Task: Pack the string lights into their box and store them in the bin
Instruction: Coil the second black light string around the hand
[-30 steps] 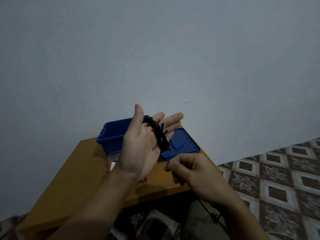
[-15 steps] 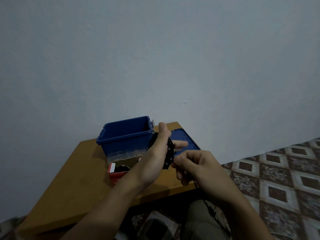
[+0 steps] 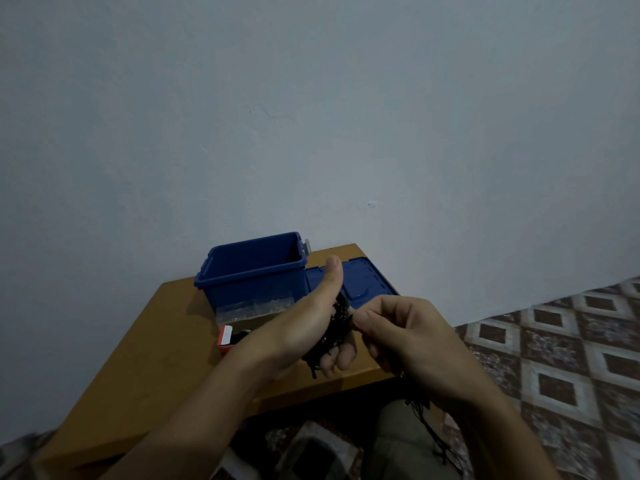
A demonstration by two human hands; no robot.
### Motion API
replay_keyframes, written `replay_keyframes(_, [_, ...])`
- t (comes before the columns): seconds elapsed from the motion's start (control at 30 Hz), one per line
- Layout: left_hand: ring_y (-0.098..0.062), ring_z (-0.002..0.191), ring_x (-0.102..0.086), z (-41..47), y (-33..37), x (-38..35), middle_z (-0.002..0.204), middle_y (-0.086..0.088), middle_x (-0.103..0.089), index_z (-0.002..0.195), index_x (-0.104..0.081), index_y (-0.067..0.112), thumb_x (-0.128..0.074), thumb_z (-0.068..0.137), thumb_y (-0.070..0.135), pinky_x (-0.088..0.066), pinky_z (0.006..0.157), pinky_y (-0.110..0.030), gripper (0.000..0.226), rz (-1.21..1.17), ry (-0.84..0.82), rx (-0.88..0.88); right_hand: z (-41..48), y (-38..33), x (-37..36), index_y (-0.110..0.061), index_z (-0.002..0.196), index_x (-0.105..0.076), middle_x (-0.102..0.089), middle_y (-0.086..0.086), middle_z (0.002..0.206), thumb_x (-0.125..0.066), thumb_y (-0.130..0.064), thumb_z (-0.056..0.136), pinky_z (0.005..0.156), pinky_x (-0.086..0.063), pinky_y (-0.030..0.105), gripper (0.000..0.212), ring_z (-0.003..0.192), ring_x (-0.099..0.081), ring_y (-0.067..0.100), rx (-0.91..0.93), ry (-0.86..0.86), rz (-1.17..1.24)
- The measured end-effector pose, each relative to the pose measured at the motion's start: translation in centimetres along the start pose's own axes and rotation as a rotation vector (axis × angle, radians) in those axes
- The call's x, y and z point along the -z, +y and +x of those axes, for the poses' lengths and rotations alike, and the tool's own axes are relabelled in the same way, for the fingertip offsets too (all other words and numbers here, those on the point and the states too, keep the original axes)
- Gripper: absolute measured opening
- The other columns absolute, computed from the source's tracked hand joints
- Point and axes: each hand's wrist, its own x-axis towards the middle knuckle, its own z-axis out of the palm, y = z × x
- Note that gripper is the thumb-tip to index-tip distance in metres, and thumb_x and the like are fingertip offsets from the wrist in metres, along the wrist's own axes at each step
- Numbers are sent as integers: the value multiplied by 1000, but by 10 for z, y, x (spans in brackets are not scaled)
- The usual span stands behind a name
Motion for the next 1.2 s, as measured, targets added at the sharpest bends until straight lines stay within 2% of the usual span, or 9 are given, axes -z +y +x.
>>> replay_keyframes(0.07, [-13,37,-37,-6,10,-6,48,-2,-46,64,-63,12,-12,58,102,-43,42,-21,104,197,23,88,0,1,-1,-10,78,-63,-56,1,57,-63,-32,95,47,-36,18,27,45,-44,9,25,10,-33])
replay_keyframes(0.17, [-13,42,-26,-20,20,-16,52,-1,-36,65,-51,18,-4,78,90,-35,48,-25,87,230,58,47,0,2,-2,-5,76,-59,-49,-1,53,-62,-35,95,46,-33,20,36,44,-38,10,44,10,-27])
replay_keyframes(0.3, [-13,46,-22,-20,23,-19,53,-1,-31,49,-57,24,-3,81,88,-29,50,-28,89,267,121,52,0,0,-2,1,74,-59,-52,6,58,-61,-39,95,45,-28,21,45,44,-32,11,80,-28,10])
replay_keyframes(0.4, [-13,46,-25,-22,24,-20,54,0,-33,52,-58,22,-7,80,90,-29,50,-27,90,277,128,82,-1,-2,0,4,74,-58,-50,0,54,-62,-37,96,45,-25,23,47,44,-30,11,78,-88,79])
replay_keyframes(0.5, [-12,42,-25,-22,26,-21,47,3,-35,58,-56,15,-7,84,86,-26,48,-28,91,289,150,82,-2,-2,3,6,80,-62,-51,5,56,-62,-33,90,45,-19,27,40,45,-26,13,81,-125,144])
replay_keyframes(0.6, [-11,38,-24,-26,29,-22,41,6,-39,46,-55,22,-8,88,82,-25,47,-29,88,251,134,87,-2,-1,4,0,80,-64,-43,3,55,-63,-34,89,45,-18,29,35,46,-25,13,96,-84,150])
replay_keyframes(0.8, [-14,36,-24,-27,27,-20,38,1,-28,44,-46,13,-11,83,88,-36,49,-28,92,315,118,132,-1,1,0,-8,76,-65,-38,-1,53,-65,-41,92,44,-25,23,37,45,-27,12,177,42,72])
replay_keyframes(1.03, [-15,27,-34,-24,22,-7,34,-8,-40,45,-52,5,-14,88,84,-43,41,-23,98,128,-183,104,1,1,-3,-9,75,-65,-52,-11,53,-63,-26,91,48,-33,8,24,43,-42,-1,253,80,66])
replay_keyframes(1.2, [-15,27,-45,-19,12,5,36,-9,-49,50,-59,2,-33,96,70,-42,40,-25,86,-115,-410,28,4,6,-2,-14,74,-68,-51,-10,54,-68,-36,87,50,-36,16,25,48,-41,2,280,135,-67])
